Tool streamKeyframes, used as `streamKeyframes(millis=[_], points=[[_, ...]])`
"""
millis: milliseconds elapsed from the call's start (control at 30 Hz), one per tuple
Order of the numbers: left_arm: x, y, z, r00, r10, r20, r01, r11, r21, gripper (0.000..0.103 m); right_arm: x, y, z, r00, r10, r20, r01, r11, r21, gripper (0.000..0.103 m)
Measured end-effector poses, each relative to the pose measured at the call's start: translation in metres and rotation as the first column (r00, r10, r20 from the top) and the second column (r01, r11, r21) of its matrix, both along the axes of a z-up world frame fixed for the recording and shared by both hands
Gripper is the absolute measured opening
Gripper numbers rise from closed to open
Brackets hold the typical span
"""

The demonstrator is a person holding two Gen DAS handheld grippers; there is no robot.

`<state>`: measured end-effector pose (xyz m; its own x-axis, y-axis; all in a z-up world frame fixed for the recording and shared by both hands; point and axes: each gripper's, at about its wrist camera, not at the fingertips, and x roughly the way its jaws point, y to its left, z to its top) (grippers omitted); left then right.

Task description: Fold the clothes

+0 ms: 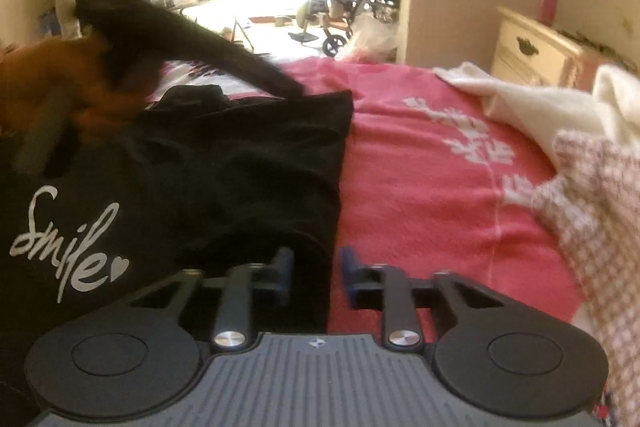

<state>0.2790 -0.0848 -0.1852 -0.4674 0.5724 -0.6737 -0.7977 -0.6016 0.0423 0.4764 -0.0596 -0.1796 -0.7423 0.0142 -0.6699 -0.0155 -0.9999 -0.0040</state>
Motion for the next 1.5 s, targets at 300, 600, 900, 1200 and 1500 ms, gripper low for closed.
streamKeyframes(millis=[300, 600, 900, 1200, 1500], points=[[-0.009, 0.019, -0.033, 0.993, 0.12, 0.008, -0.12, 0.993, -0.004, 0.027, 0.015, -0.006, -0.012, 0.999, -0.021, -0.026, 0.025, 0.988, 0.154, 0.003], [-0.006, 0.019, -0.032, 0.987, 0.163, -0.009, -0.163, 0.986, 0.026, 0.03, 0.018, 0.001, -0.018, 0.999, -0.04, -0.002, 0.04, 0.994, 0.1, 0.013], [-0.001, -0.084, 0.066, 0.96, 0.281, 0.003, -0.279, 0.955, 0.1, 0.064, 0.044, 0.027, 0.027, 0.985, -0.171, -0.008, 0.169, 0.978, -0.124, 0.05], [0.027, -0.352, 0.165, 0.711, 0.703, 0.013, -0.701, 0.708, 0.087, 0.067, 0.044, -0.01, 0.094, 0.99, -0.104, -0.099, 0.073, 0.958, -0.277, 0.05], [0.08, -0.51, 0.105, 0.442, 0.84, 0.315, -0.893, 0.445, 0.066, 0.068, -0.067, -0.16, 0.152, 0.96, 0.279, -0.015, -0.267, 0.9, -0.345, 0.051]])
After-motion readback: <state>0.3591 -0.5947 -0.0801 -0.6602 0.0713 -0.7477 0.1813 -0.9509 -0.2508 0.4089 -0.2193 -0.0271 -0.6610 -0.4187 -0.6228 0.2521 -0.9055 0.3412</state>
